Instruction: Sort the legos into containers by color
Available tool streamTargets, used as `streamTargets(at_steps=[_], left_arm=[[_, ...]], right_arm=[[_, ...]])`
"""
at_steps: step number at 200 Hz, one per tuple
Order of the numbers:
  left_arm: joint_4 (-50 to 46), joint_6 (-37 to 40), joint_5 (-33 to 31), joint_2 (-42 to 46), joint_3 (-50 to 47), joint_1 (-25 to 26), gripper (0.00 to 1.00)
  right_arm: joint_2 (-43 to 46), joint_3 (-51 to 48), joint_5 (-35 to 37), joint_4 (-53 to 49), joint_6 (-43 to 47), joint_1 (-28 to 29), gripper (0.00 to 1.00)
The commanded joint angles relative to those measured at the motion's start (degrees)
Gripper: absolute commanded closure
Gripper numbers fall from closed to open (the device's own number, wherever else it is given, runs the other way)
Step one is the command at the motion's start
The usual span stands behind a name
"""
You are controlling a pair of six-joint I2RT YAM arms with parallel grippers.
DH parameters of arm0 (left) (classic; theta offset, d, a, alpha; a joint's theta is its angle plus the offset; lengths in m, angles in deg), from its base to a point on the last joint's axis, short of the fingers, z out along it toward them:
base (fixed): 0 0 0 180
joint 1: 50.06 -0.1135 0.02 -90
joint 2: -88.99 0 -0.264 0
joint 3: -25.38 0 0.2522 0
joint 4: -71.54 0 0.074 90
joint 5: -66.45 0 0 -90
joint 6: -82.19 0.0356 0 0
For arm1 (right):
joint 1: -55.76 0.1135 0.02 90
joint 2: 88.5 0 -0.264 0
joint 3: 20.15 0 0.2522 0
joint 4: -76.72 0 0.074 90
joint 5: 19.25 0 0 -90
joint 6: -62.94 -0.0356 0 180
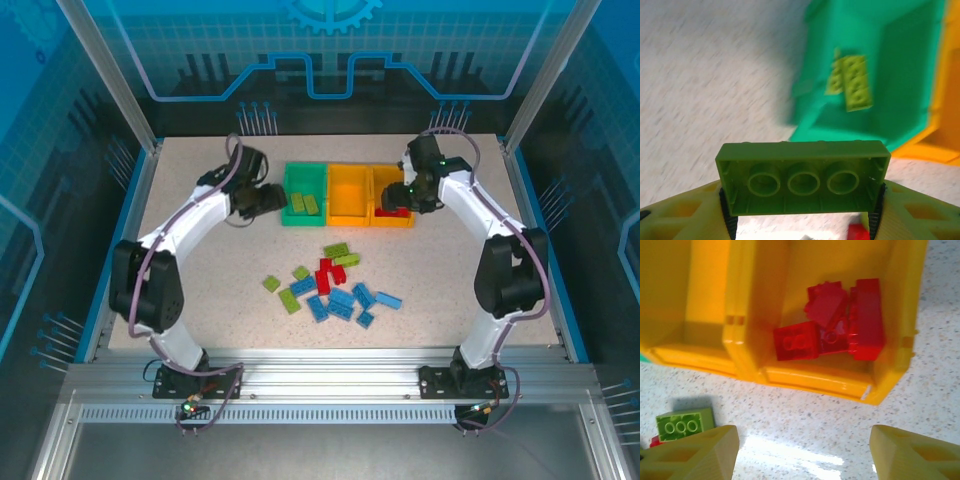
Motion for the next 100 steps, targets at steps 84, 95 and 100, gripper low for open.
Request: streamTargets(at_steps=[84,95,100], left_arm=[[-9.68,8.31,3.14,-24.46,29.57,3.26,0.32],[-9.73,7.99,3.24,-24.74,29.63,3.28,0.30],[-9.70,7.88,3.37,-24.73,29.63,3.29,0.28]], right_arm=[[6.06,-13.53,0.87,2.54,-6.50,13.85,0.28],[5.91,-14.42,0.89,2.89,-7.90,14.81,0.28],[5.89,-14.85,0.66,3.22,-8.57,15.13,0.28]])
